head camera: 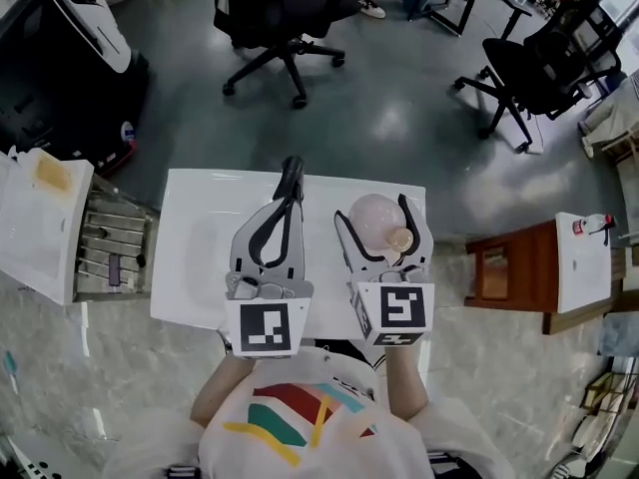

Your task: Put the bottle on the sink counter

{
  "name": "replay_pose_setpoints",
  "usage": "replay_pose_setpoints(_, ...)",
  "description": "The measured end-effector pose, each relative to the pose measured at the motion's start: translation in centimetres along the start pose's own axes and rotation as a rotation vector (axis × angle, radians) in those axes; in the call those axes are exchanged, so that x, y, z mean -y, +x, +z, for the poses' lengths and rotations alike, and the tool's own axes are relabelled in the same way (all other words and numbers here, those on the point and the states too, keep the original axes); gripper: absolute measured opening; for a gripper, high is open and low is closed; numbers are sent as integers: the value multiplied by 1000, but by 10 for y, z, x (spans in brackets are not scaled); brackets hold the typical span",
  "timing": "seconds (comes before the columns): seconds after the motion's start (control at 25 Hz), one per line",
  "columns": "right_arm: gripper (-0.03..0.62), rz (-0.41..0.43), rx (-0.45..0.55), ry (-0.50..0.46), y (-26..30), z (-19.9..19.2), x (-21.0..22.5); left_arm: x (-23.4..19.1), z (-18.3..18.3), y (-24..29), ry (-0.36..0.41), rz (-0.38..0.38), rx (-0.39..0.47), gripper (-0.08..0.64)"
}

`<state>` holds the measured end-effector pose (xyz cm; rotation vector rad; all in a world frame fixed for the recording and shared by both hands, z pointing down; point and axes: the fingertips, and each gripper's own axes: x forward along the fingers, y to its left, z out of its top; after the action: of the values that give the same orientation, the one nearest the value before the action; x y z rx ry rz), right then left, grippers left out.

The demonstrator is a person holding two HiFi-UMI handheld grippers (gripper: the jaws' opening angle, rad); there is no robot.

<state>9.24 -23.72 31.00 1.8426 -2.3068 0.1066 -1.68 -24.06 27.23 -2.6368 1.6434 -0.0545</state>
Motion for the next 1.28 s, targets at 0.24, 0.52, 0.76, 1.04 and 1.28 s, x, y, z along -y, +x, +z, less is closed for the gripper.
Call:
replay_pose_setpoints(0.24,394,-52,-50,-33,8,-26,48,24,-19,6,17,-22,-43,18)
replay_pose_setpoints(0.52,394,-93,-146,-54,19,-66,102,46,-36,14,40,-58,-85,17)
replay_pose_setpoints(0.76,394,-100,-225,-12,41,-112,134,59,-55,21,65,-78,-131,17)
replay_pose_setpoints(1.04,394,-103,-315,26,62,-165,159,61,-81,23,68,-52,-193,17)
replay_pose_setpoints(1.28,394,-91,-379,68,71,-200,166,61,-94,23,45,-22,-225,18)
